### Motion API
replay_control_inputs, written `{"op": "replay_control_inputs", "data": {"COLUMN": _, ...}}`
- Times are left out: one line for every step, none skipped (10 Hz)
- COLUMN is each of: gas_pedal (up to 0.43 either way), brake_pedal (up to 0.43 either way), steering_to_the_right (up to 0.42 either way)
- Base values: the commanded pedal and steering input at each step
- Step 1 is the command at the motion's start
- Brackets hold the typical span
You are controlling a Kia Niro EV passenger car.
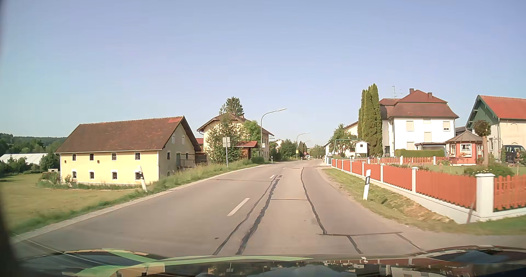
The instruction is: Follow the waypoints while adhering to traffic rules and regulations
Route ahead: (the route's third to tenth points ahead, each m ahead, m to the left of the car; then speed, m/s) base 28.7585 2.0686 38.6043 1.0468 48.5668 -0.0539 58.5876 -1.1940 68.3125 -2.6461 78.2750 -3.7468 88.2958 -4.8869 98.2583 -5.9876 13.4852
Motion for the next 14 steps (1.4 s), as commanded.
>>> {"op": "replay_control_inputs", "data": {"gas_pedal": 0.138, "brake_pedal": 0.0, "steering_to_the_right": 0.013}}
{"op": "replay_control_inputs", "data": {"gas_pedal": 0.138, "brake_pedal": 0.0, "steering_to_the_right": 0.013}}
{"op": "replay_control_inputs", "data": {"gas_pedal": 0.067, "brake_pedal": 0.0, "steering_to_the_right": 0.013}}
{"op": "replay_control_inputs", "data": {"gas_pedal": 0.028, "brake_pedal": 0.0, "steering_to_the_right": 0.013}}
{"op": "replay_control_inputs", "data": {"gas_pedal": 0.028, "brake_pedal": 0.0, "steering_to_the_right": 0.013}}
{"op": "replay_control_inputs", "data": {"gas_pedal": 0.028, "brake_pedal": 0.0, "steering_to_the_right": 0.013}}
{"op": "replay_control_inputs", "data": {"gas_pedal": 0.059, "brake_pedal": 0.0, "steering_to_the_right": 0.012}}
{"op": "replay_control_inputs", "data": {"gas_pedal": 0.079, "brake_pedal": 0.0, "steering_to_the_right": 0.012}}
{"op": "replay_control_inputs", "data": {"gas_pedal": 0.098, "brake_pedal": 0.0, "steering_to_the_right": 0.012}}
{"op": "replay_control_inputs", "data": {"gas_pedal": 0.098, "brake_pedal": 0.0, "steering_to_the_right": 0.012}}
{"op": "replay_control_inputs", "data": {"gas_pedal": 0.11, "brake_pedal": 0.0, "steering_to_the_right": 0.012}}
{"op": "replay_control_inputs", "data": {"gas_pedal": 0.11, "brake_pedal": 0.0, "steering_to_the_right": 0.012}}
{"op": "replay_control_inputs", "data": {"gas_pedal": 0.087, "brake_pedal": 0.0, "steering_to_the_right": 0.012}}
{"op": "replay_control_inputs", "data": {"gas_pedal": 0.008, "brake_pedal": 0.0, "steering_to_the_right": 0.011}}
